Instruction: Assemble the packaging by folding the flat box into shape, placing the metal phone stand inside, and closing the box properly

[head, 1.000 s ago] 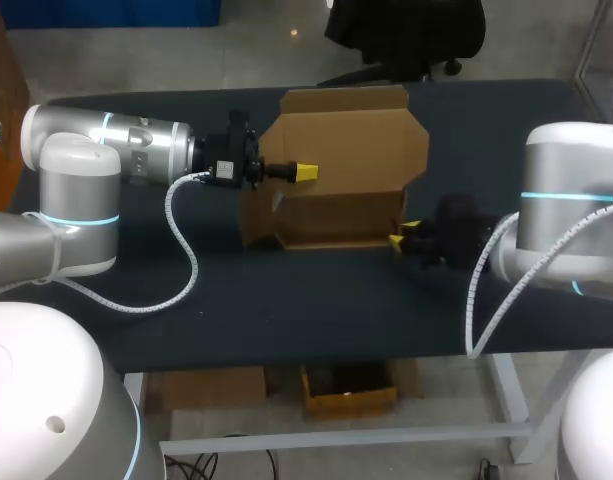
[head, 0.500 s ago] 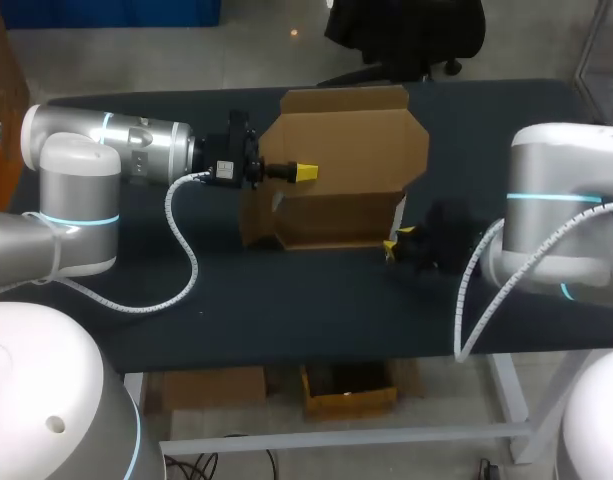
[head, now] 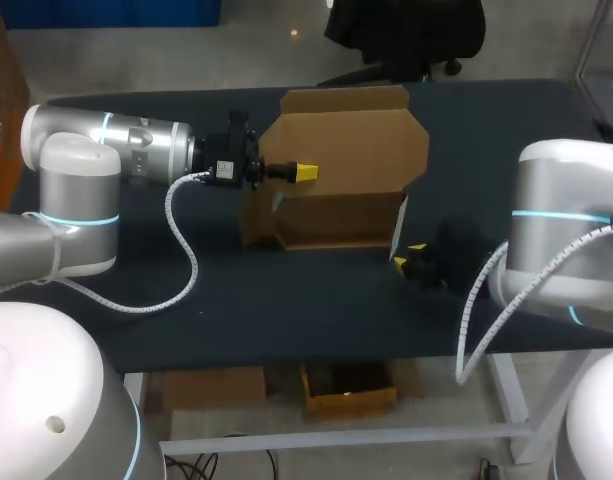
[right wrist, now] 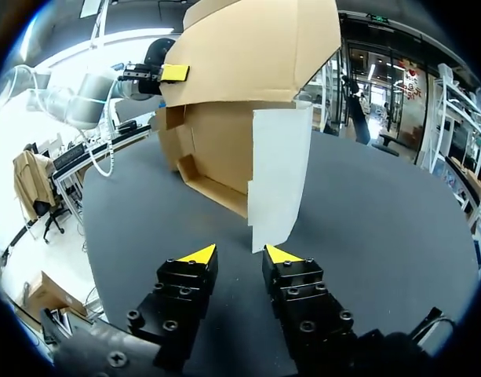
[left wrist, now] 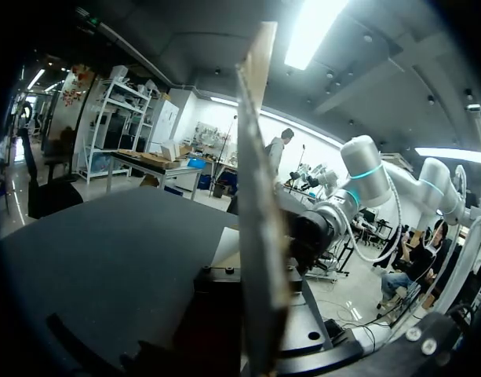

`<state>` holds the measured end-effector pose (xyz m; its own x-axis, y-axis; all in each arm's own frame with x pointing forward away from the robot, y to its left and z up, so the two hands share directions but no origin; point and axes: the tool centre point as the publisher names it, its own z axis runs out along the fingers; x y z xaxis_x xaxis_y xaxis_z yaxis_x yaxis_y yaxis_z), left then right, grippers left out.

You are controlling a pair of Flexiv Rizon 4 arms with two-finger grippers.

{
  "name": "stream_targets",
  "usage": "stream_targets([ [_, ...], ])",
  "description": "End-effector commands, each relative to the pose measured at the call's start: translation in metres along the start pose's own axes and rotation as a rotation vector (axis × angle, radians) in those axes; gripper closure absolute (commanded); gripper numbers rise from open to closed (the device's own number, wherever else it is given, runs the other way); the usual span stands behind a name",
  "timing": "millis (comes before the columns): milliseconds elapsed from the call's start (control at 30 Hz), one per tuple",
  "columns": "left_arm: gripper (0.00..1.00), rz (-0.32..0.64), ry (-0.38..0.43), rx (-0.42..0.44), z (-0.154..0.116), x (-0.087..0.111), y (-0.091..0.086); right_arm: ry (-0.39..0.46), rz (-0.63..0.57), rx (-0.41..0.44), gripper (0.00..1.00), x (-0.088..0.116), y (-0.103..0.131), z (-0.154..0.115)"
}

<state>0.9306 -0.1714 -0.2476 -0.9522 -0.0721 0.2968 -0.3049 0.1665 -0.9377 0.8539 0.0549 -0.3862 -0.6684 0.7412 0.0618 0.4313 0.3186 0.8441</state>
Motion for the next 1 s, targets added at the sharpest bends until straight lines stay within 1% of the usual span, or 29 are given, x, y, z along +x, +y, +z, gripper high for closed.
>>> stream_targets([
  [33, 1.00, 0.001, 0.001, 0.002, 0.002, -0.002, 0.004, -0.003, -0.007, -0.038, 0.65, 0.003, -0.007, -0.015],
  [167, 1.00, 0.001, 0.001, 0.002, 0.002, -0.002, 0.004, 0.029, -0.025, -0.047, 0.65, 0.000, -0.009, -0.024],
  [267, 1.00, 0.001, 0.001, 0.002, 0.002, -0.002, 0.004, 0.054, -0.048, -0.038, 0.65, -0.005, -0.009, -0.026],
  [333, 1.00, 0.001, 0.001, 0.002, 0.002, -0.002, 0.004, 0.061, -0.055, -0.033, 0.64, -0.009, -0.009, -0.027],
  [400, 1.00, 0.001, 0.001, 0.002, 0.002, -0.002, 0.004, 0.090, -0.067, -0.038, 0.63, -0.015, -0.008, -0.028],
  [567, 1.00, 0.001, 0.001, 0.002, 0.002, -0.002, 0.004, 0.118, -0.096, -0.031, 0.64, -0.030, -0.005, -0.028],
  [767, 1.00, 0.001, 0.001, 0.002, 0.002, -0.002, 0.004, 0.168, -0.139, -0.023, 0.64, -0.043, 0.004, -0.019],
  [1000, 1.00, 0.001, 0.001, 0.002, 0.002, -0.002, 0.004, 0.216, -0.159, -0.043, 0.64, -0.054, 0.010, -0.008],
])
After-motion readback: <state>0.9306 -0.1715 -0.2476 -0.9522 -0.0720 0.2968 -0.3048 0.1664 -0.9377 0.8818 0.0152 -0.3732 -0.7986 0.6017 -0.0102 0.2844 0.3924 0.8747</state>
